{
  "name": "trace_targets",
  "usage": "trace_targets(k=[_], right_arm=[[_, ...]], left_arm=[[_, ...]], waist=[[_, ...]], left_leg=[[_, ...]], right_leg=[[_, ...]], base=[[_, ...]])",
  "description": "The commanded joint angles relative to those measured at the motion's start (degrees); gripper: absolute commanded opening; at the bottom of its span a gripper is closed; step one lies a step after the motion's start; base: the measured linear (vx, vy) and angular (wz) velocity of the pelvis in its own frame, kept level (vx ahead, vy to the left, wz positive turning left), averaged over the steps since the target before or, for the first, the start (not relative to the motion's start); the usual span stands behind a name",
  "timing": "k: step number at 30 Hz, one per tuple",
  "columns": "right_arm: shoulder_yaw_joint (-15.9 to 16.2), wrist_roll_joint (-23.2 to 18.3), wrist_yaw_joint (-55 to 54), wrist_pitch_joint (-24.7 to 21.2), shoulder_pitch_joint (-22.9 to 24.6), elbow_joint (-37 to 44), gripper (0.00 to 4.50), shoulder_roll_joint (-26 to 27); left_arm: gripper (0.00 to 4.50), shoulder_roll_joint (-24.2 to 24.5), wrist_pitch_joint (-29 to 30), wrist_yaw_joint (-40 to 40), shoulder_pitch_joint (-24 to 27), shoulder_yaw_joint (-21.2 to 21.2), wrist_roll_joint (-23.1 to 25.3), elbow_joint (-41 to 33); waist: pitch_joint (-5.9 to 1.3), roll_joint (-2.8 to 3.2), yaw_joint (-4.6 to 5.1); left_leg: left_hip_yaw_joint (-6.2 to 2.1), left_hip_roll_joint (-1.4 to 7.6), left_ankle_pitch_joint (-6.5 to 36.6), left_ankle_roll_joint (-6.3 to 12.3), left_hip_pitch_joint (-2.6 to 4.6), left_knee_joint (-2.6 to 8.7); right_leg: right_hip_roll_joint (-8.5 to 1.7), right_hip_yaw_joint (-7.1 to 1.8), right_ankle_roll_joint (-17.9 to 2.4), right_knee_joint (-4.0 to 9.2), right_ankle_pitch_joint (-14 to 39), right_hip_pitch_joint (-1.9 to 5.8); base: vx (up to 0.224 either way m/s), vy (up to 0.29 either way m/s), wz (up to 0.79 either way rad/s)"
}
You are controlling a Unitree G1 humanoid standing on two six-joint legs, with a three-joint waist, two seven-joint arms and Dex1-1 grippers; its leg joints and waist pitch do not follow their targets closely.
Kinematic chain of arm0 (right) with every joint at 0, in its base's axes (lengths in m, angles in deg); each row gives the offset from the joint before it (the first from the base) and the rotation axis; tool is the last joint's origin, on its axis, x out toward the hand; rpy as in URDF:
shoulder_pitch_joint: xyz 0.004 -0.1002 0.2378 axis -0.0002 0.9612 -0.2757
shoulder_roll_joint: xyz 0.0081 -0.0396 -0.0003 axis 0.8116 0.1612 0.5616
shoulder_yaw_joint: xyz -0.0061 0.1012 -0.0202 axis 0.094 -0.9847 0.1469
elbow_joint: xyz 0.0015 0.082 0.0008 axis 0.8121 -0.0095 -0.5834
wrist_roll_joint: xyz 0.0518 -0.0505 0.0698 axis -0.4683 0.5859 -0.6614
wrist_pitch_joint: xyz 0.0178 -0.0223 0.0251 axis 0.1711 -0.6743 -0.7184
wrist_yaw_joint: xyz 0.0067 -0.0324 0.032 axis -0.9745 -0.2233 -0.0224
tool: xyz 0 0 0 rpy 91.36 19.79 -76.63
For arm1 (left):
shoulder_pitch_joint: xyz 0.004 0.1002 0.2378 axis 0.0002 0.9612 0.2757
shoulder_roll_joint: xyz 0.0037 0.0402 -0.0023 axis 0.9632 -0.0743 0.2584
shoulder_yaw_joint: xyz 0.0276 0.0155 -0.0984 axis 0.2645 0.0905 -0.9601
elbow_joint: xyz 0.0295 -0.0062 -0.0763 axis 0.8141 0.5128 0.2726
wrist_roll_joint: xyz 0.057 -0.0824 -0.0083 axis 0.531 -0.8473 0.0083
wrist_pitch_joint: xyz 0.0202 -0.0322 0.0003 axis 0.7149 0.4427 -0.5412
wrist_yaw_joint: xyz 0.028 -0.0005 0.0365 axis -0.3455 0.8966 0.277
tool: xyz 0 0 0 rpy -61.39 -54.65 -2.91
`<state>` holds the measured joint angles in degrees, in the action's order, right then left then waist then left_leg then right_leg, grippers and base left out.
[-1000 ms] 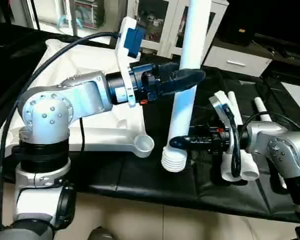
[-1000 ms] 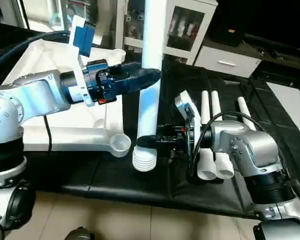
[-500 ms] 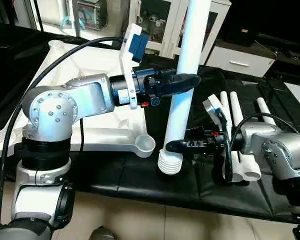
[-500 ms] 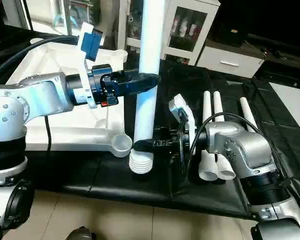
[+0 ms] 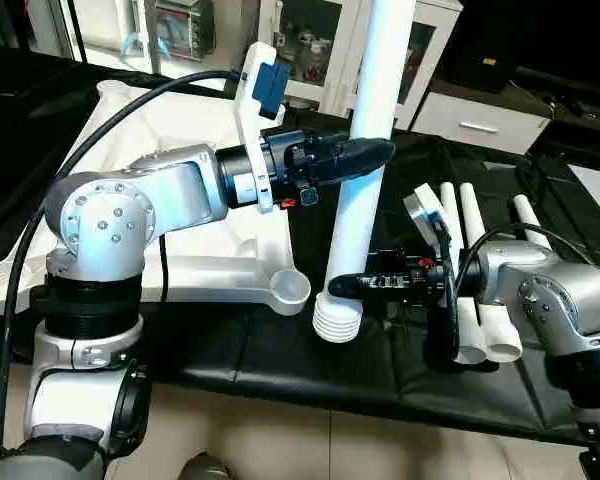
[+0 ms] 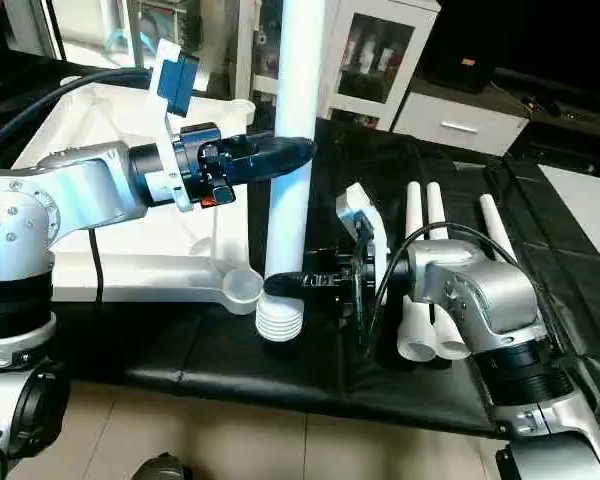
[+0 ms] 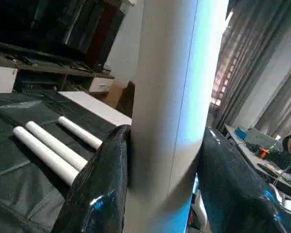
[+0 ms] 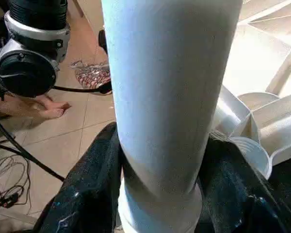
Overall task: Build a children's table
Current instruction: Pick table leg
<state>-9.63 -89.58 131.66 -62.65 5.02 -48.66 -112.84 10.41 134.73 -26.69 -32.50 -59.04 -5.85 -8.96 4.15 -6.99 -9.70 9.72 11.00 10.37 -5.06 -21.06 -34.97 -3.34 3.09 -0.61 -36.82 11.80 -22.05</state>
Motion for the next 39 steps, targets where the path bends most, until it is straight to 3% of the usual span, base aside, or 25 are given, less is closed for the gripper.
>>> trace_targets(k=[1,8,20,33,39], right_arm=[[-0.40,1.60,-1.24,0.98,-1.07,-0.30,2.60,0.00],[-0.25,1.92,-1.70,1.59,-1.59,-0.44,3.16,0.53],[-0.40,1.30,-1.26,0.60,-1.47,-0.54,3.16,1.03],[-0.71,0.25,-1.50,-0.92,-1.30,-1.04,1.98,2.29],[-0.78,-0.31,-1.53,-1.60,-1.08,-0.88,1.90,2.52]], left_arm=[[1.77,-0.88,-0.75,0.50,-1.96,-0.32,0.38,0.68],[1.75,-0.94,-1.20,0.09,-2.07,0.32,0.87,0.29],[1.75,-0.19,-2.17,-2.57,-1.87,1.14,0.83,-0.86],[1.75,-0.66,-2.70,-2.96,-1.95,1.68,1.26,-0.99],[1.75,-0.76,-2.21,-2.53,-1.75,1.69,1.12,-1.64]], waist=[[-4.35,1.54,0.16],[-4.36,1.39,0.11],[-4.31,1.53,0.18],[-4.33,1.48,0.18],[-4.30,1.52,0.17]], left_leg=[[-0.76,2.24,8.31,-3.67,1.00,4.20],[-0.74,2.24,7.96,-3.81,0.98,4.24],[-0.76,2.28,8.48,-3.84,1.03,4.29],[-0.77,2.29,8.08,-3.80,0.98,4.31],[-0.78,2.28,8.29,-3.94,0.98,4.35]], right_leg=[[-4.69,-2.50,-10.57,3.94,4.94,2.55],[-4.72,-2.51,-10.46,3.92,4.80,2.63],[-4.73,-2.51,-10.37,3.98,5.57,2.54],[-4.77,-2.52,-10.26,3.92,5.31,2.57],[-4.75,-2.50,-10.17,3.97,5.58,2.55]], base=[[0.000,0.000,0.00],[0.000,0.000,0.00],[0.000,0.000,0.00],[0.000,0.000,0.00],[0.000,0.000,0.00]])
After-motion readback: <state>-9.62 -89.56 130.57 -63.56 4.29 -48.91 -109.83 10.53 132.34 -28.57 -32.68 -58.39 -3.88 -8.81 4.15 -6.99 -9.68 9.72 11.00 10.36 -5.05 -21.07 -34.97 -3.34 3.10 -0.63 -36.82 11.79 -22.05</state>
